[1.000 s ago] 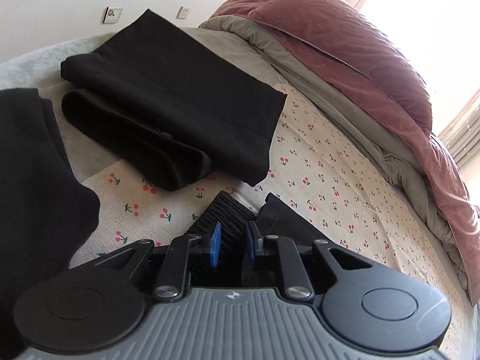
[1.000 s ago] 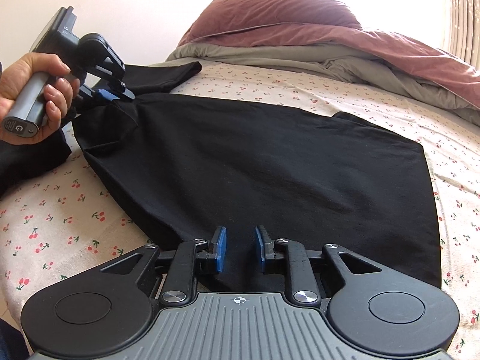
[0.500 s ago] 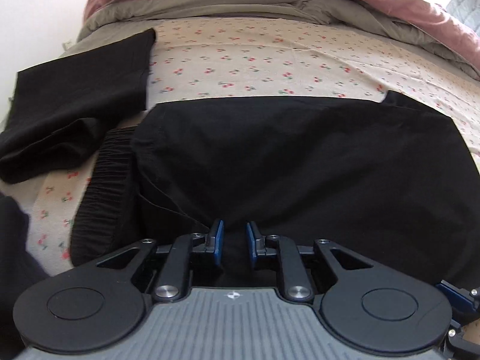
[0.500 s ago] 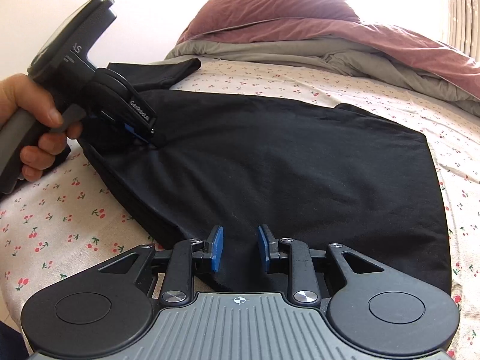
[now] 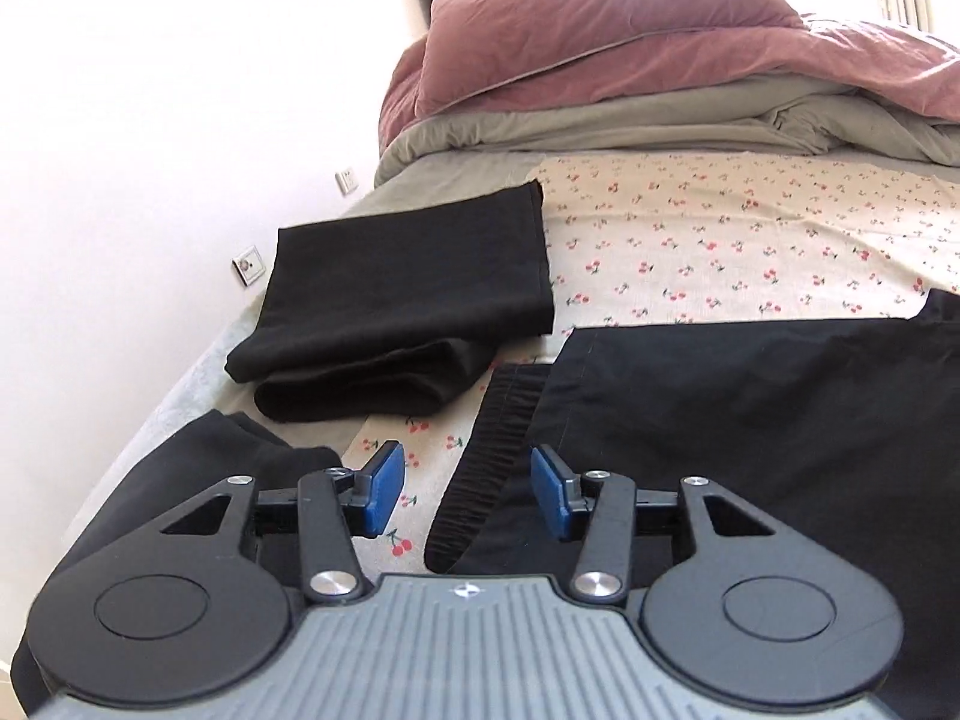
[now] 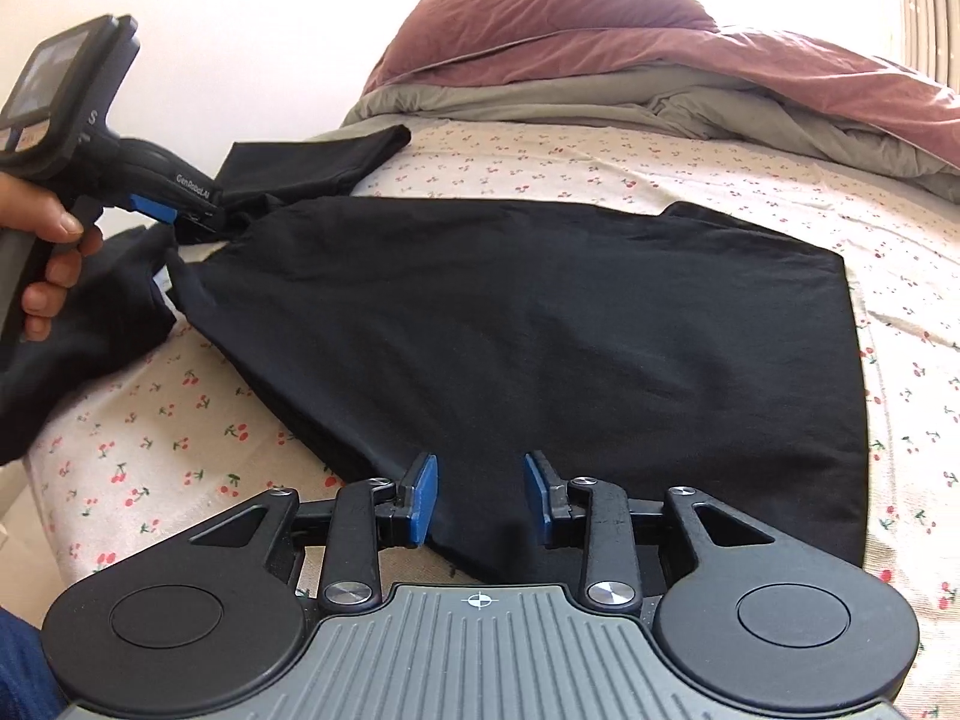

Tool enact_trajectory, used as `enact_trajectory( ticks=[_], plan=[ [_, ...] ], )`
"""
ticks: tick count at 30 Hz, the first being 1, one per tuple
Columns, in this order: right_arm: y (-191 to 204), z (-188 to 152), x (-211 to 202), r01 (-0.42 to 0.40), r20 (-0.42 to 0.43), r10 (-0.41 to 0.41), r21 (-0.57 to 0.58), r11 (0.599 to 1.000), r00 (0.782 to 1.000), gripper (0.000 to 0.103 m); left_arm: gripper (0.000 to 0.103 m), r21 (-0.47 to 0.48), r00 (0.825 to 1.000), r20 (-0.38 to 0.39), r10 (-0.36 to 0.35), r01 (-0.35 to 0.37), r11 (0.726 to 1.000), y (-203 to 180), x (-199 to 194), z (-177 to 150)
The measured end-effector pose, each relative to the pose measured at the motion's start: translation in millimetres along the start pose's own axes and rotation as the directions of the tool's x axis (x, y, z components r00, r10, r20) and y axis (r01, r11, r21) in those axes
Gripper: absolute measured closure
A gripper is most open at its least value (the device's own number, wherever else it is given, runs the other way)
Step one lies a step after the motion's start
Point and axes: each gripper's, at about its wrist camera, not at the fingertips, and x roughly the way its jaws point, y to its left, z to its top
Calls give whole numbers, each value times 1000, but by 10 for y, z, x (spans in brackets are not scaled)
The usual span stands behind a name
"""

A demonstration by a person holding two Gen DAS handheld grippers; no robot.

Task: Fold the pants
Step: 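Open both tools to release the folded pants onto the sheet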

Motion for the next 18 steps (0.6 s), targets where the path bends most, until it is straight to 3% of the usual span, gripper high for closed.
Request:
enact_trajectory(
  ticks=[2, 4, 5, 6, 9, 11, 13, 15, 18],
  plan=[
    [-183, 39, -132, -4, 9, 3, 48, 999, 1000, 71, 49, -32, 991, 14, -133, 133, 991, -66, -23, 20],
    [-361, 39, -173, 4, -20, -2, 68, 998, 1000, 71, 49, -37, 934, -34, -356, 355, 934, -276, 0, 4],
    [-437, 18, -159, 14, -50, -11, 73, 997, 999, 71, 49, -23, 908, -56, -415, 414, 910, -392, -1, -17],
    [-515, -26, -141, 27, -90, -19, 85, 996, 996, 72, 49, 8, 886, -84, -456, 458, 889, -575, -14, -49],
    [-697, -204, -184, -14, -159, 38, 146, 989, 987, 72, 49, 138, 864, -164, -476, 498, 856, -1095, -55, -182],
    [-749, -299, -241, -42, -183, 71, 160, 986, 981, 72, 49, 224, 864, -230, -449, 496, 839, -1379, -28, -306],
    [-761, -346, -287, -70, -225, 100, 141, 988, 969, 72, 48, 314, 889, -213, -405, 454, 834, -1525, -41, -393],
    [-817, -340, -331, -118, -291, 159, 154, 981, 943, 72, 48, 306, 889, -219, -402, 454, 837, -1479, -37, -375],
    [-1049, -256, -467, -144, -252, 197, 213, 966, 947, 72, 48, 281, 898, -186, -398, 437, 855, -1391, -60, -320]
  ],
)
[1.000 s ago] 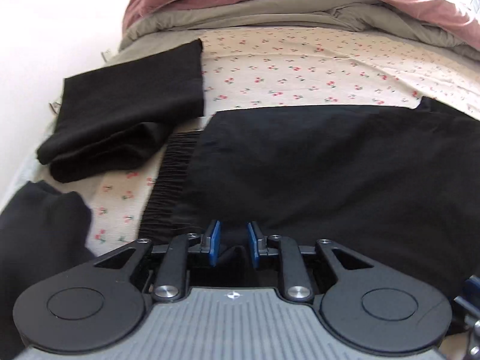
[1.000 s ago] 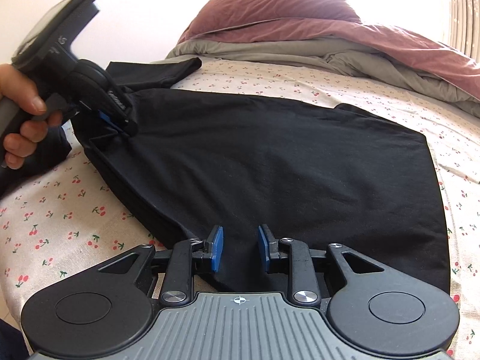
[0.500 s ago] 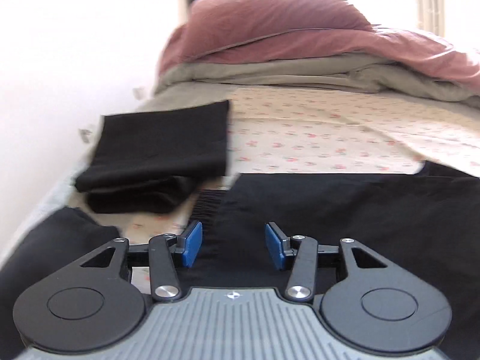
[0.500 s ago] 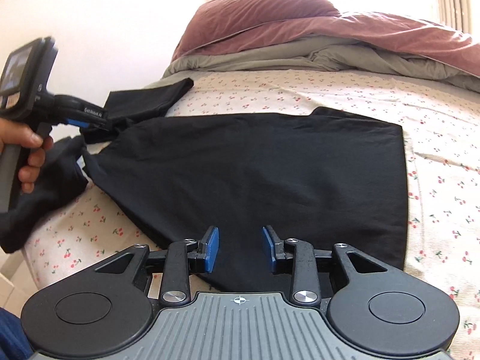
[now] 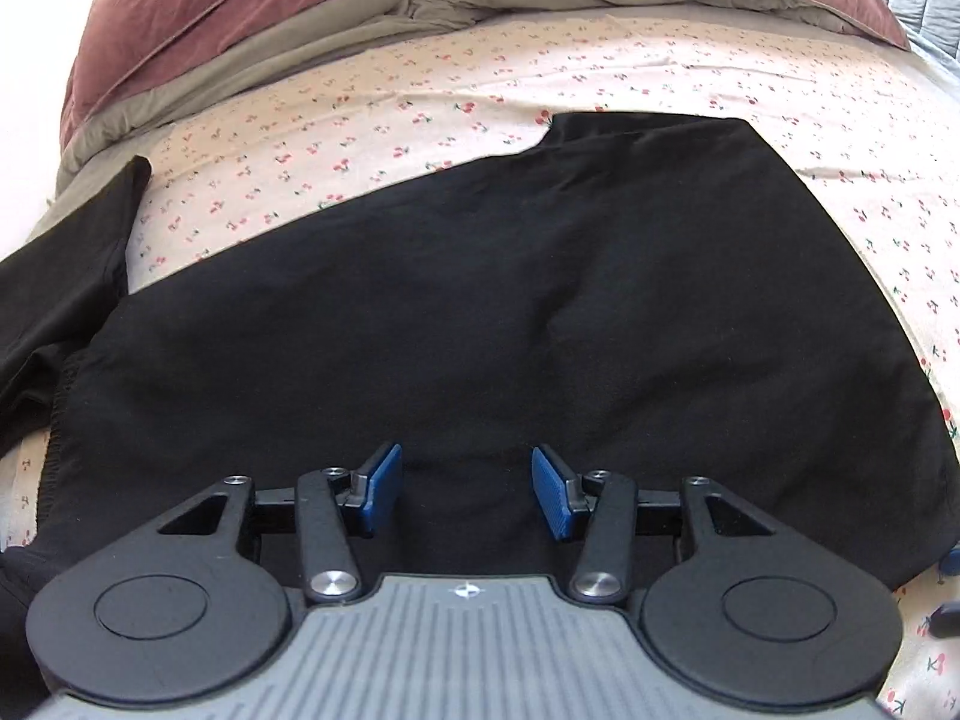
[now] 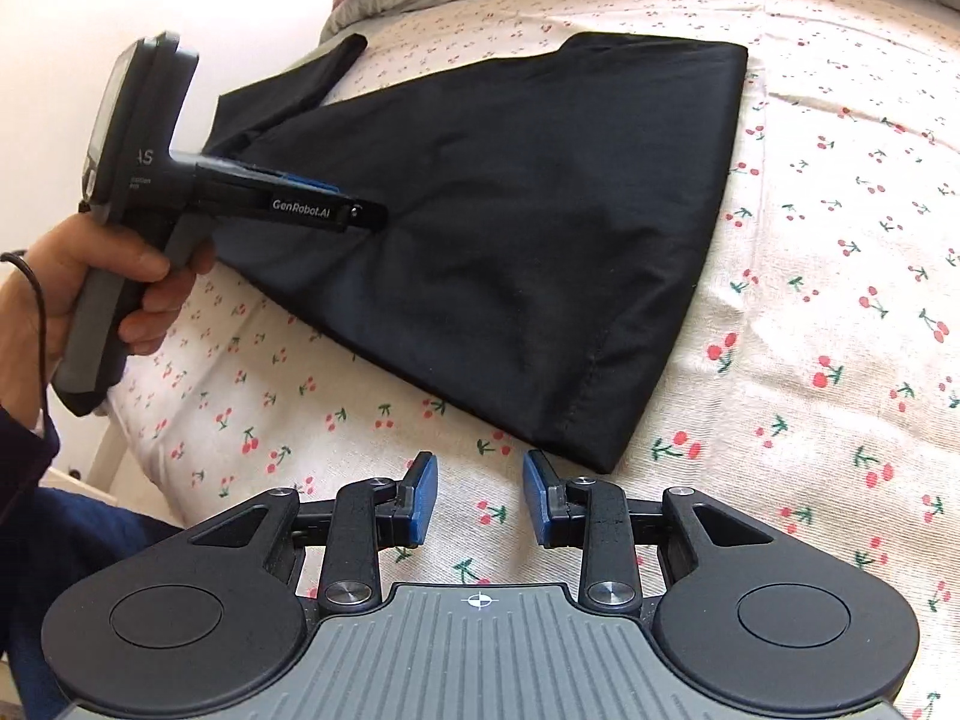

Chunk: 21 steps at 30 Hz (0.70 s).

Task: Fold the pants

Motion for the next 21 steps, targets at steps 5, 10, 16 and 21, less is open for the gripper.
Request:
enact_trajectory(
  ticks=[5, 10, 16, 21],
  plan=[
    [-464, 148, -107, -96, 42, 90, 180, 979, 995, 70, 48, -39, 997, 73, -37, 40, 998, -75, -116, 117],
    [-778, 131, -270, -242, 144, 211, 262, 934, 967, 68, 48, 2, 991, 115, -69, 70, 998, -426, -162, 304],
    [-864, 28, -36, -168, 102, 141, 339, 926, 985, 66, 48, 69, 966, 170, -194, 185, 980, -1116, -169, 557],
    [-784, -21, -9, -170, 136, 130, 345, 923, 982, 68, 47, 164, 972, 175, -154, 126, 978, -1785, -66, 739]
  ],
)
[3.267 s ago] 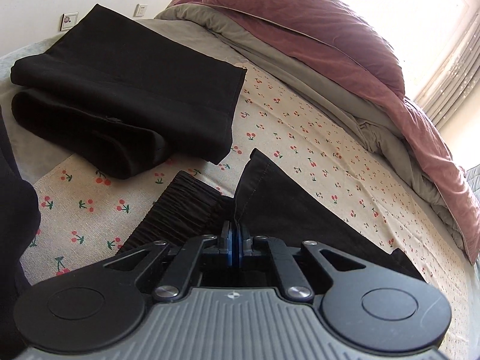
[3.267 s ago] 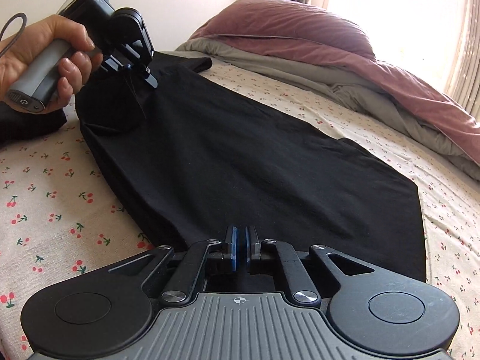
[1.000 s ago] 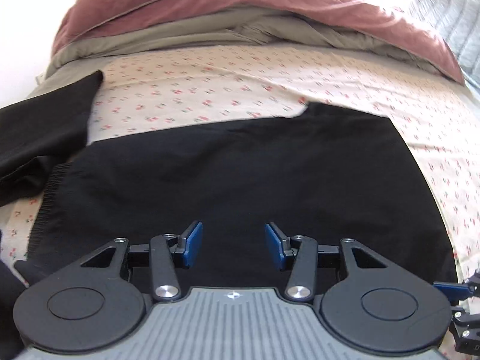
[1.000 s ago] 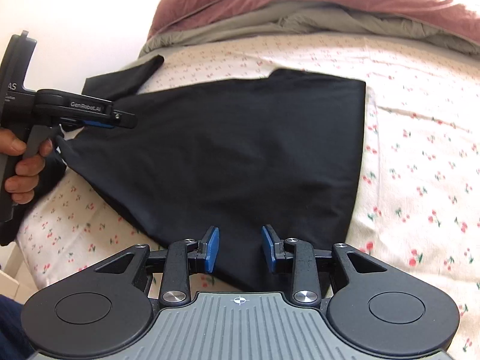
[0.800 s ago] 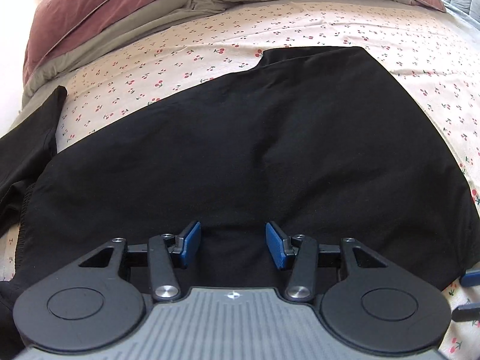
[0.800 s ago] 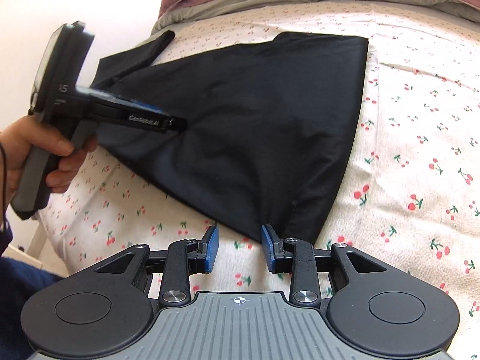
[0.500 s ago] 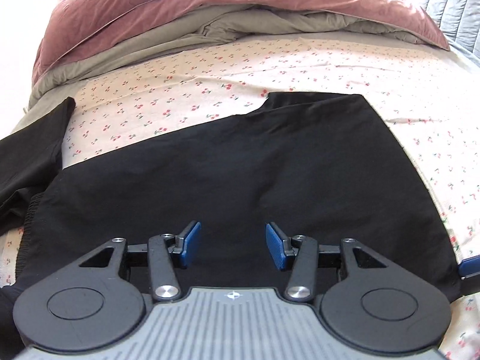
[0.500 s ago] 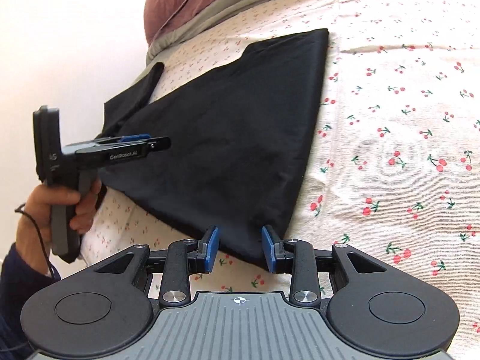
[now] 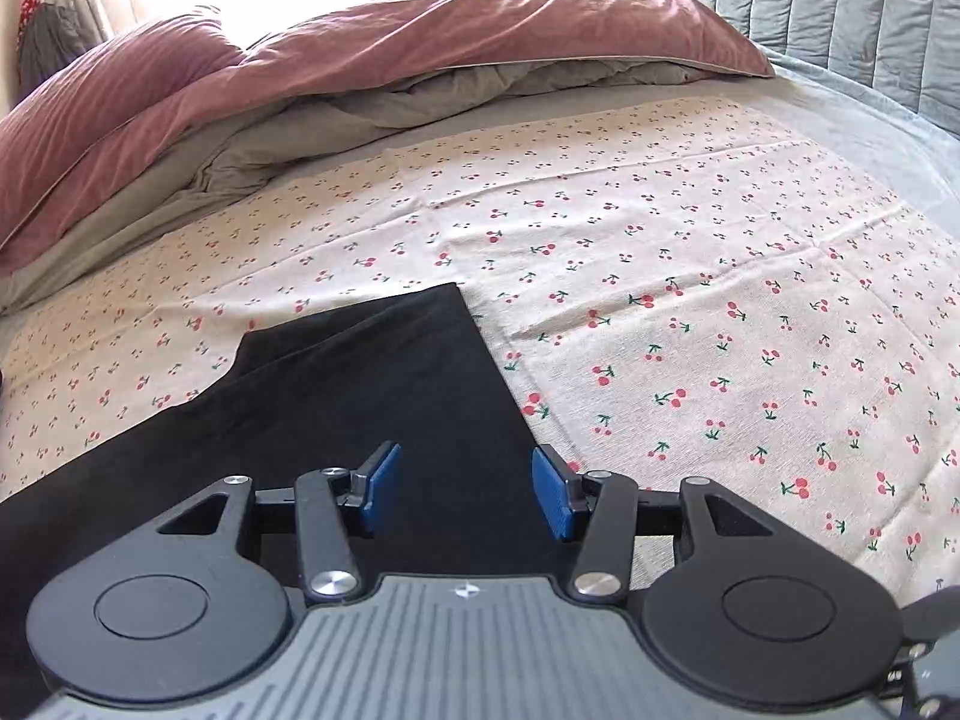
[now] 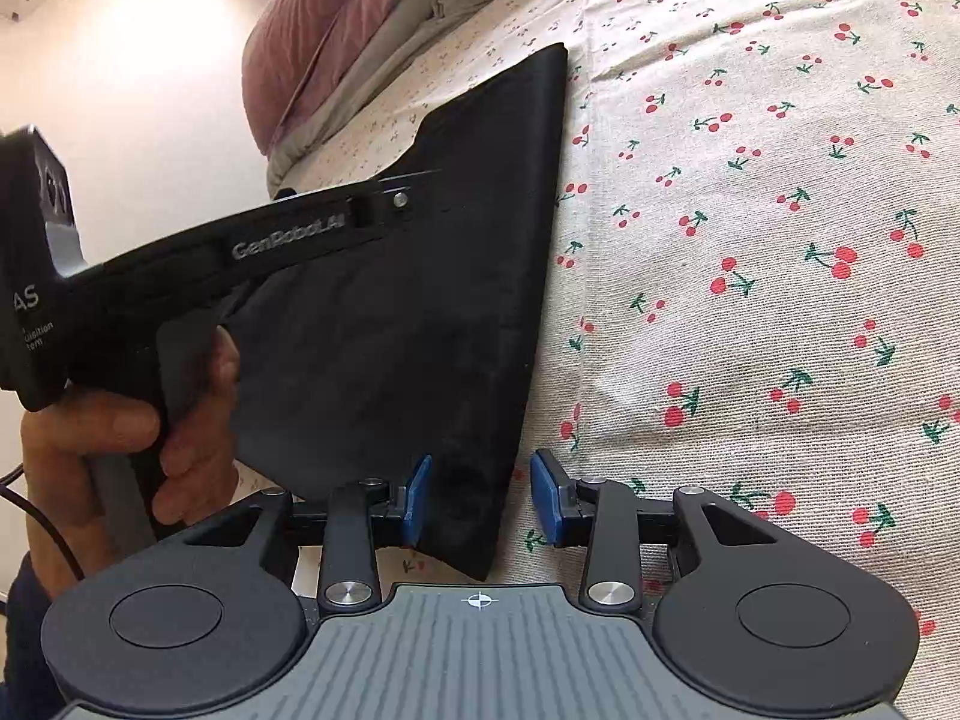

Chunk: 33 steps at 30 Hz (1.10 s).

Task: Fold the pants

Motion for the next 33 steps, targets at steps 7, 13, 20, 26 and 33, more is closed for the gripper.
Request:
enact_trajectory(
  ticks=[7, 13, 20, 26, 33],
  plan=[
    [-31, -102, -7, -13, 22, 12, 10, 1000, 1000, 79, 45, 201, 951, -74, 301, -282, 938, -501, 530, 130],
    [19, -93, -3, 12, 18, -12, 15, 1000, 1000, 95, 95, 52, 967, -145, 207, -202, 978, -249, 556, 195],
    [141, 92, -373, 2, 42, 0, -48, 999, 999, 100, 100, -173, 992, -100, 80, -96, 980, -50, 420, 466],
    [-161, 365, -1145, 52, 127, -41, -85, 995, 991, 100, 100, -272, 999, 18, -48, 51, 961, -507, 266, 990],
    [-708, 403, -2146, 194, 269, -163, -92, 977, 949, 100, 100, -238, 979, 100, -179, 198, 951, -1710, 411, 1571]
  ],
)
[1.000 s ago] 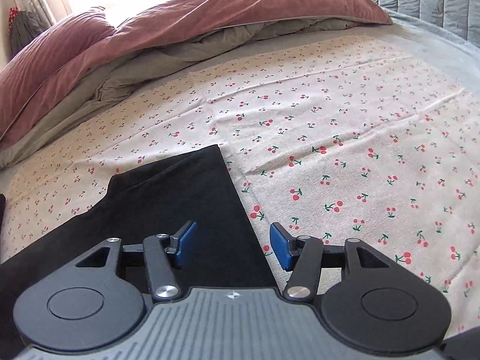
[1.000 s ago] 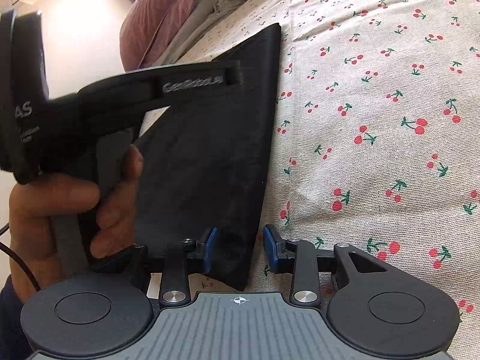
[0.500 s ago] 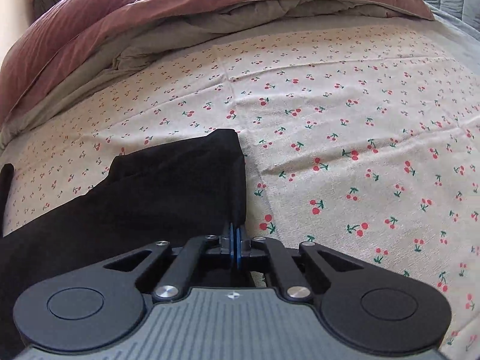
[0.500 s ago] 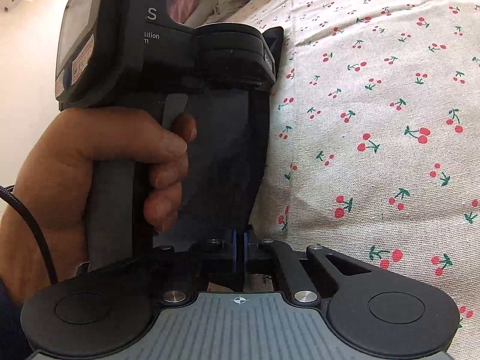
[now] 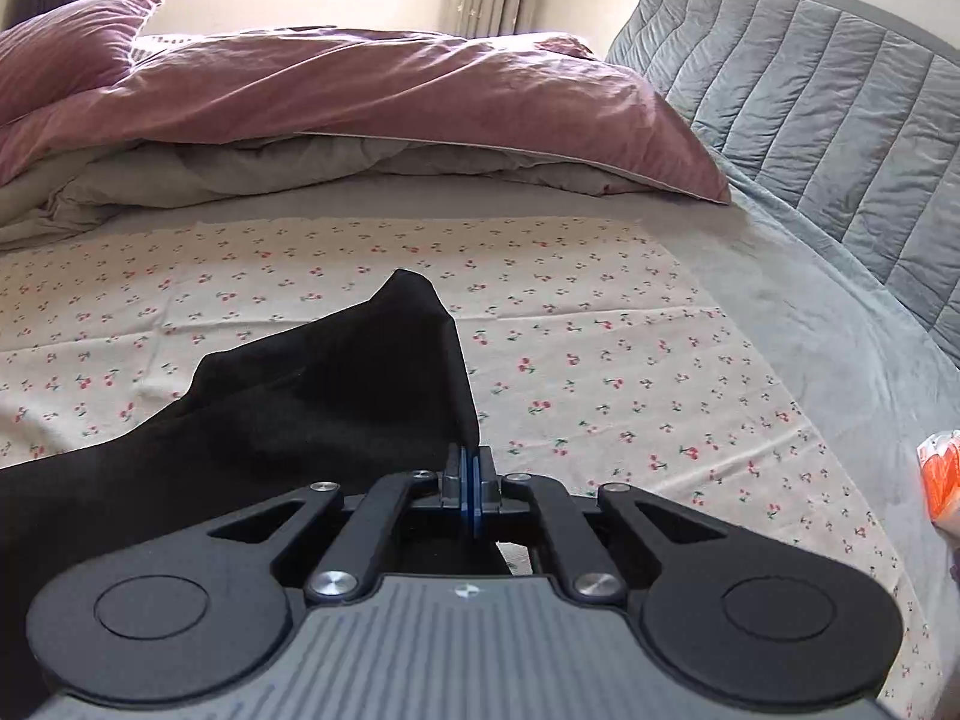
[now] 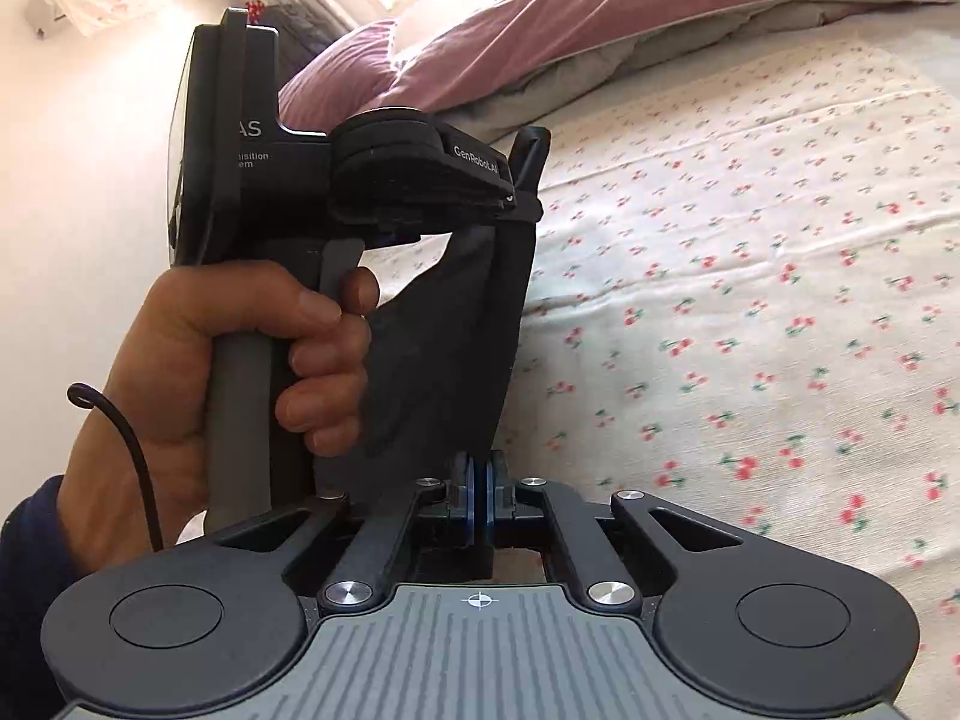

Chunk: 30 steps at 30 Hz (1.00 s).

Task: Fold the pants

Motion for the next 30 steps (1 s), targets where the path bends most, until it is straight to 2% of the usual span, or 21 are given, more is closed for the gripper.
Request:
enact_trajectory(
  ticks=[5, 8, 10, 12, 14, 16, 17, 19, 21, 23, 24, 26, 28, 30],
  plan=[
    [-442, 17, -368, 133, 44, -134, 28, 991, 990, 100, 100, 61, 998, -12, -62, 63, 996, -887, 381, 71],
    [-659, 17, -425, 230, 34, -234, 86, 969, 972, 100, 100, 59, 998, -32, -54, 56, 997, -1166, 624, 44],
    [-759, 25, -443, 306, 23, -309, 93, 948, 951, 100, 100, 53, 997, -55, -46, 49, 997, -1234, 761, 16],
    [-791, 38, -392, 369, 5, -370, 86, 926, 929, 99, 96, 42, 992, -85, -91, 95, 995, -1196, 875, 22],
    [-766, 61, -355, 387, -3, -388, 84, 918, 922, 99, 90, -23, 978, -121, -171, 169, 985, -1073, 867, 19],
    [-778, 86, -314, 419, -15, -419, 84, 904, 908, 96, 87, -86, 971, -87, -221, 214, 973, -910, 719, 43],
    [-798, 56, -362, 446, -22, -445, 71, 892, 895, 94, 81, -86, 969, -69, -238, 232, 969, -850, 639, 54],
    [-731, 42, -339, 524, -11, -524, 29, 851, 852, 91, 75, -60, 971, -42, -236, 233, 971, -717, 443, 65],
    [-689, 76, -272, 599, 11, -599, 22, 800, 800, 89, 71, -52, 981, -18, -192, 191, 980, -498, 240, 18],
    [-706, 97, -319, 630, 29, -631, 38, 776, 775, 87, 70, -88, 988, -11, -157, 155, 984, -176, 102, -96],
    [-692, 100, -335, 631, 42, -632, 42, 775, 774, 87, 70, -107, 990, -9, -138, 136, 985, -32, 56, -167],
    [-674, 95, -338, 613, 54, -614, 35, 789, 787, 87, 70, -130, 997, -9, -79, 77, 989, 302, -15, -402],
    [-615, 112, -250, 600, 71, -598, 3, 800, 798, 87, 70, -103, 999, -28, -20, 17, 995, 525, -53, -651],
    [-506, 95, -130, 566, 70, -562, -40, 824, 824, 87, 70, -84, 998, -52, 31, -35, 996, 723, -94, -880]
  ],
)
